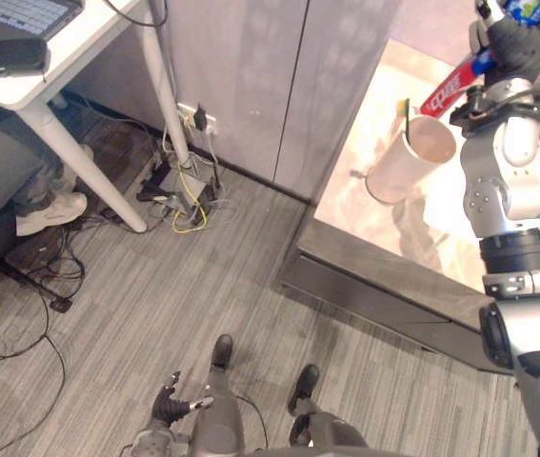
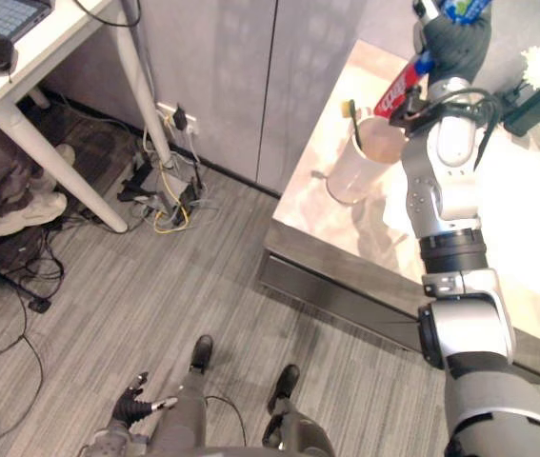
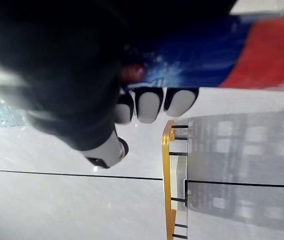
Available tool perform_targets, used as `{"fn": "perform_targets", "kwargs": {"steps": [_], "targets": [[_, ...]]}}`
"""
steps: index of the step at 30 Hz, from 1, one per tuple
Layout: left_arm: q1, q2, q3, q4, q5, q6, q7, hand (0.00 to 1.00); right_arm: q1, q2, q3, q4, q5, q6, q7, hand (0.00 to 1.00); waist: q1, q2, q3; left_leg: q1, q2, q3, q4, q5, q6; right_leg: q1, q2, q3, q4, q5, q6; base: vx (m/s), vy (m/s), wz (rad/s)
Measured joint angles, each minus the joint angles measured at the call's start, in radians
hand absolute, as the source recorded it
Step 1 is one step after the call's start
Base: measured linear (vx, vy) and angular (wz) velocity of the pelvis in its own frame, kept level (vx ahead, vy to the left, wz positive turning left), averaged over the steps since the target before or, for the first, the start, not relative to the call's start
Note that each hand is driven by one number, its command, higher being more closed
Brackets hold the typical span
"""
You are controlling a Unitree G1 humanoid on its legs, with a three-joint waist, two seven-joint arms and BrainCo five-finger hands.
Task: Organize washtable
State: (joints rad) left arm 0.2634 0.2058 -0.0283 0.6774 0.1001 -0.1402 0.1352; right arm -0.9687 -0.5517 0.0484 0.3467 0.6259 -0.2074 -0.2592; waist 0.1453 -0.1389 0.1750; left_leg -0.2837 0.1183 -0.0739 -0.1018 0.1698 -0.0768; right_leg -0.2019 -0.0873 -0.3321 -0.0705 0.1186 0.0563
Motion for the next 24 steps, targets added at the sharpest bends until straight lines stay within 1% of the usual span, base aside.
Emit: {"fn": "perform_targets", "kwargs": {"steps": [4,14,24], "targets": [[0.000,-0.003,0.001,-0.001,0.000,0.000,0.000,0.00,0.001,0.000,-0.002,0.000,0.000,0.000,0.000,1.00,0.001,0.004,0.003,-0.002,-0.001,-0.001,0.000,0.000,0.000,-0.001,0.000,-0.001,0.000,-0.001,0.001,0.00,0.000,0.00],[0.001,-0.004,0.001,-0.003,0.000,0.000,0.000,0.00,0.029,0.001,-0.037,-0.022,0.000,0.000,0.000,1.00,0.002,0.004,0.003,-0.008,-0.006,-0.004,0.000,0.002,-0.003,-0.012,-0.002,-0.004,0.016,-0.010,0.006,0.00,0.000,0.00],[0.001,-0.004,0.001,-0.003,0.000,0.000,0.000,0.00,0.029,0.002,-0.039,-0.022,-0.009,0.000,0.000,1.00,0.001,0.004,0.003,-0.005,-0.008,-0.004,0.000,0.003,-0.003,-0.011,-0.004,-0.003,0.018,-0.010,0.006,0.00,0.000,0.00]]}}
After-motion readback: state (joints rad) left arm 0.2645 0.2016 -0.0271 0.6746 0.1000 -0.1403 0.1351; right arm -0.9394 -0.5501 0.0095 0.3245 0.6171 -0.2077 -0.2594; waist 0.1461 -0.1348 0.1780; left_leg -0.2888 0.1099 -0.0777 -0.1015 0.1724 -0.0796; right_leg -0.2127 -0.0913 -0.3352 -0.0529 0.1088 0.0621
